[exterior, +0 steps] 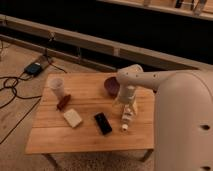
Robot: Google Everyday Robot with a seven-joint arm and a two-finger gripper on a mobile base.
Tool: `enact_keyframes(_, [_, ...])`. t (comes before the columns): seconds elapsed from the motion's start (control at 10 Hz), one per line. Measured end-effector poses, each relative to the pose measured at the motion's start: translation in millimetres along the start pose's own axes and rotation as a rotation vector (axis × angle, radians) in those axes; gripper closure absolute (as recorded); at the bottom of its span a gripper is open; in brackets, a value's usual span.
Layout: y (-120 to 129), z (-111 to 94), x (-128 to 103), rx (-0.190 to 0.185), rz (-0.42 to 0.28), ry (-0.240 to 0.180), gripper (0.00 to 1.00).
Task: Stand the bottle upright
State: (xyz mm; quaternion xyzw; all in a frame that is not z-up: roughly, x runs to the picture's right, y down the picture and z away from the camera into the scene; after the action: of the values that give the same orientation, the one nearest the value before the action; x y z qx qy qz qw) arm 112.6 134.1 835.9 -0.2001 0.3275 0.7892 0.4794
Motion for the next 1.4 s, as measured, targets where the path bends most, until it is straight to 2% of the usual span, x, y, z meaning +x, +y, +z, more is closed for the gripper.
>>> enact_keyframes(0.2, [5.9, -4.4, 13.9, -0.006, -0.033, -0.053, 0.2])
enact_keyframes(0.5, [4.4, 1.8, 27.3, -0.001, -0.089, -0.097, 0.2])
enact_keyframes(0.7, [-2.0, 9.8, 32.7, -0.002, -0.118, -0.118, 0.2])
enact_keyframes(1.0, [-10.1, 19.3, 32.0, -0.027, -0.129, -0.141, 0.2])
enact_keyframes(1.2, [-15.0, 26.2, 28.6, -0.05, -0.125, -0.149, 0.2])
enact_keyframes(1.4, [-17.7, 33.0, 26.5, -0.056, -0.134, -0.147, 0.2])
